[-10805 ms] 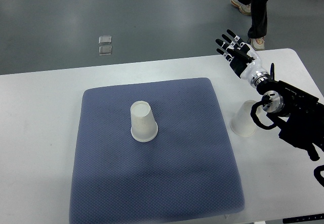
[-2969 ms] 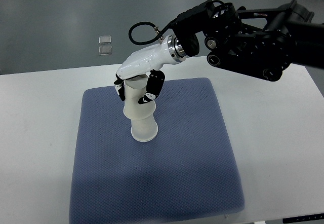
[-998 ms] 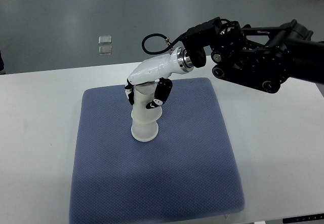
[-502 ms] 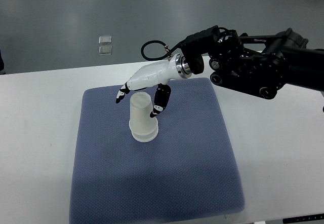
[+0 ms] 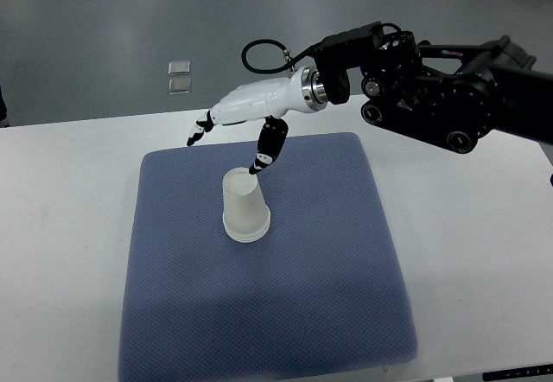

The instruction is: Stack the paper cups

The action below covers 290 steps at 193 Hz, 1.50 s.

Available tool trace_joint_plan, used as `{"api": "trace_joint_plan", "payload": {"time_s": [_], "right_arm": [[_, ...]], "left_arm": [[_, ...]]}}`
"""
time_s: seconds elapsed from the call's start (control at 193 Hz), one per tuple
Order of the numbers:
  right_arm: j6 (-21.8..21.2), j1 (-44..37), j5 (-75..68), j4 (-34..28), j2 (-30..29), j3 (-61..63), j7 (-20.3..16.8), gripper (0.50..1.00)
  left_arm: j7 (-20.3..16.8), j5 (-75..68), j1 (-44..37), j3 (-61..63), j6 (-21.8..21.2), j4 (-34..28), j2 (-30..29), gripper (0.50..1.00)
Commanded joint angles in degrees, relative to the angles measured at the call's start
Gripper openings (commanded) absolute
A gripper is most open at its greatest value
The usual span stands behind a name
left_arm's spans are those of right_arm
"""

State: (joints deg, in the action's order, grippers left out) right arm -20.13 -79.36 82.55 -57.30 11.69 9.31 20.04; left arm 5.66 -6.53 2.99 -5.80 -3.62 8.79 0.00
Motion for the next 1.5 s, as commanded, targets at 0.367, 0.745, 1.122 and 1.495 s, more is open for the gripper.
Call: {"api": "trace_joint_plan", "payload": {"time_s": [0.367, 0.745, 1.122, 1.495], "right_arm": [[0.88, 7.99, -41.14, 21.61, 0.62, 11.96, -0.09, 0.897], [12.66, 15.9, -70.07, 27.42, -0.09, 11.78, -0.09, 0.897], [14.33, 21.61, -95.56, 27.42, -1.84, 11.96, -0.17, 0.897], [9.49, 25.13, -96.7, 27.5, -3.16, 15.03, 0.53, 0.917]], "left_arm": [[-0.12, 0.03, 0.0, 0.0, -0.07, 0.0, 0.0, 1.0], [0.05, 0.03, 0.0, 0.0, 0.01, 0.0, 0.0, 1.0], [0.05, 0.03, -0.09, 0.0, 0.01, 0.0, 0.0, 1.0], [0.05, -0.06, -0.09, 0.0, 0.01, 0.0, 0.0, 1.0]]}}
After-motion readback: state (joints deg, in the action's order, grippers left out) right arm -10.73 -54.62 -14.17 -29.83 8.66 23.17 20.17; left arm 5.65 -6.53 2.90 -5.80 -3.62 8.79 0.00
